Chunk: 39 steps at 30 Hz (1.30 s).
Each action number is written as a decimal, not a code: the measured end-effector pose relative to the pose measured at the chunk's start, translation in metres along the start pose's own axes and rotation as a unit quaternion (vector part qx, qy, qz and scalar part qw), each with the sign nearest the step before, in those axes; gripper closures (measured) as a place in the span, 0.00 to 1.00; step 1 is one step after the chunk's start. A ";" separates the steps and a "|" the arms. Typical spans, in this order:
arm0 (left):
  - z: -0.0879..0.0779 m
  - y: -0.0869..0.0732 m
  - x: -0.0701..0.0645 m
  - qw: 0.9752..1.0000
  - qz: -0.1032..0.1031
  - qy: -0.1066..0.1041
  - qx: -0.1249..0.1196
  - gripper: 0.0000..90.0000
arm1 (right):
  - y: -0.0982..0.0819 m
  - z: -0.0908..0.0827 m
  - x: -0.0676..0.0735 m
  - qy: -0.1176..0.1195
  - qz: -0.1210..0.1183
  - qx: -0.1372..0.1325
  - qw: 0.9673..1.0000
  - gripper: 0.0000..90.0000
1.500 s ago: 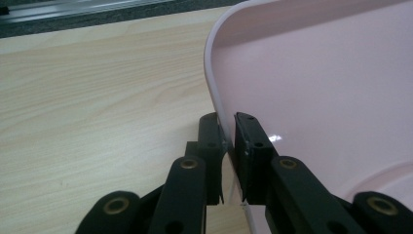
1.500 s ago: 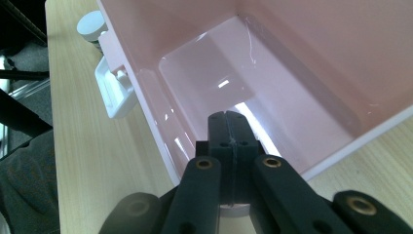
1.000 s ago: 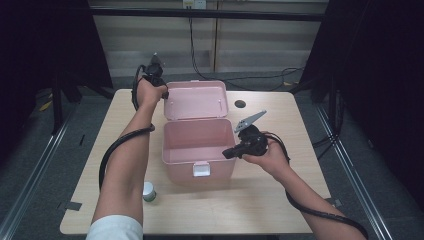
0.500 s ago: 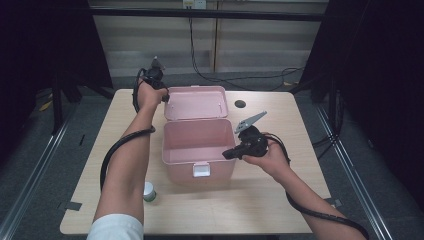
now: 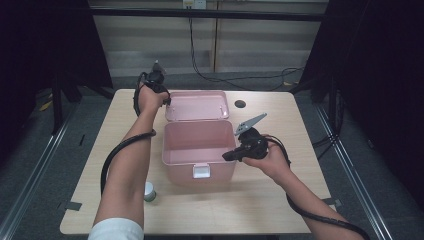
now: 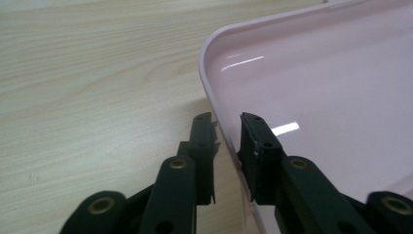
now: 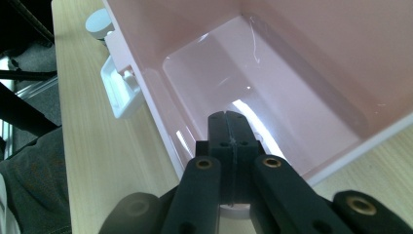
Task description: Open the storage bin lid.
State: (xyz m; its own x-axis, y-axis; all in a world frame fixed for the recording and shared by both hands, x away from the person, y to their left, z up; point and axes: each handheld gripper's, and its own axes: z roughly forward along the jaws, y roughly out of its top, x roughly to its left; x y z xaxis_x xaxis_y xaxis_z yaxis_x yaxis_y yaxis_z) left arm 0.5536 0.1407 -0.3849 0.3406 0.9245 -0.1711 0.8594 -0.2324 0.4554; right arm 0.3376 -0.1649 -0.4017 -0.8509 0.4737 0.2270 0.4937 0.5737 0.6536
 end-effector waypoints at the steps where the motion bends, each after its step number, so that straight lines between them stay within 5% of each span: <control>1: -0.001 0.000 0.000 1.000 0.004 -0.001 0.004 0.81 | 0.000 0.000 0.001 -0.001 0.004 0.003 1.000 1.00; 20: -0.031 -0.017 -0.005 1.000 0.015 -0.003 -0.026 0.41 | 0.000 0.004 0.006 -0.012 0.000 0.003 1.000 1.00; 39: -0.067 -0.053 0.010 0.999 0.016 -0.004 -0.031 0.36 | 0.001 -0.025 -0.002 -0.054 0.013 -0.039 0.998 0.87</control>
State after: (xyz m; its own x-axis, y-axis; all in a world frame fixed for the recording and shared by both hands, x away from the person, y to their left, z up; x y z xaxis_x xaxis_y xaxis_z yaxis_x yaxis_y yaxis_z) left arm 0.4860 0.1828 -0.3519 0.3704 0.9145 -0.1628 0.8233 -0.2421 0.5133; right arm 0.3352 -0.1819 -0.3827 -0.8122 0.5585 0.1685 0.4956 0.5082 0.7043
